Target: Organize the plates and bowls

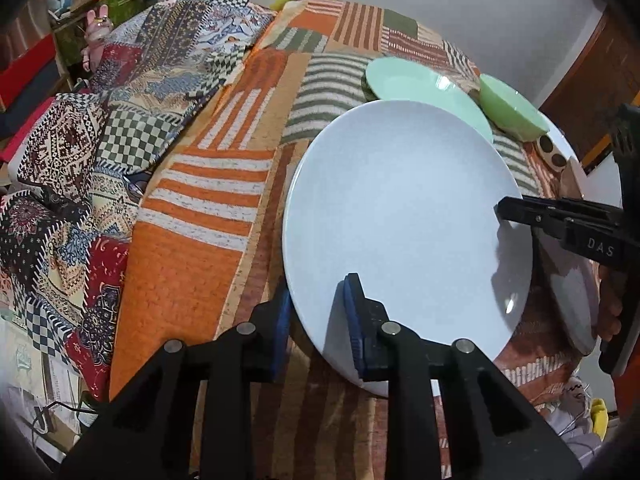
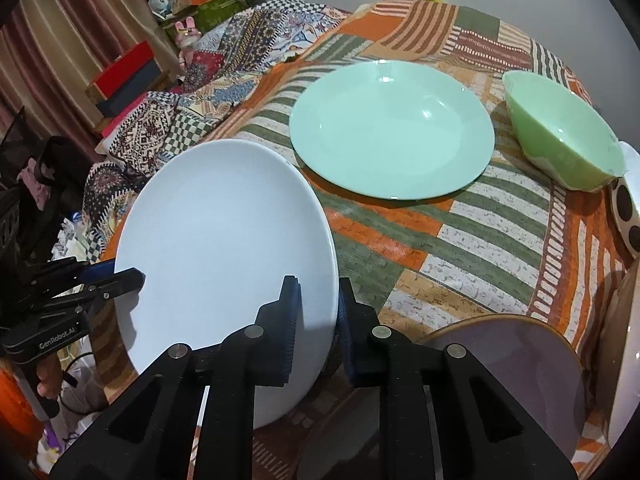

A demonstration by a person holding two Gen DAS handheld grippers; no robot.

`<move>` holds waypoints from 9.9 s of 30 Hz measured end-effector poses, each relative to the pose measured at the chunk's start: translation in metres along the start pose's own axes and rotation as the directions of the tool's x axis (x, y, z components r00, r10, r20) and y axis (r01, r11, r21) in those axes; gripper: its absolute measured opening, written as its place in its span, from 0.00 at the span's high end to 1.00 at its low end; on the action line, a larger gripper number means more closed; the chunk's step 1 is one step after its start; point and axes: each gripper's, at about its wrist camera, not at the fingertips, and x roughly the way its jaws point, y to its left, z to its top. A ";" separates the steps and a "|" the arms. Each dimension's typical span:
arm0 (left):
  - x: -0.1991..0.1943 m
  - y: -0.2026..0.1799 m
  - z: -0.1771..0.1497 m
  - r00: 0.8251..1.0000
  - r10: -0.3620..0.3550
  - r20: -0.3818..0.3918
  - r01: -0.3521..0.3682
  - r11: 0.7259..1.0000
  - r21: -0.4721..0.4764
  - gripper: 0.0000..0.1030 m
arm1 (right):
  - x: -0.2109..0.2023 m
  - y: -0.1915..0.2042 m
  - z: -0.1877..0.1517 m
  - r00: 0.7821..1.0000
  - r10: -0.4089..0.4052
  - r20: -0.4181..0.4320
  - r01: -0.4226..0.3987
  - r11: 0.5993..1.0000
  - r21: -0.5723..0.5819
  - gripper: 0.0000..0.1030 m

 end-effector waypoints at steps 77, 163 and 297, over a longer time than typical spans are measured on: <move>0.027 -0.195 0.006 0.992 -0.093 -0.085 0.117 0.932 0.343 0.75 | -0.097 -0.128 -0.123 0.993 -0.099 0.056 0.074 0.934 0.350 0.83; 0.134 -0.052 0.186 0.996 0.009 0.088 -0.028 0.976 0.217 0.41 | 0.013 -0.104 0.058 0.991 -0.115 0.069 0.106 0.986 0.130 0.52; 0.016 -0.212 0.000 0.992 -0.115 -0.053 0.127 0.919 0.373 0.74 | -0.114 -0.121 -0.139 0.995 -0.063 0.078 0.034 0.945 0.327 0.82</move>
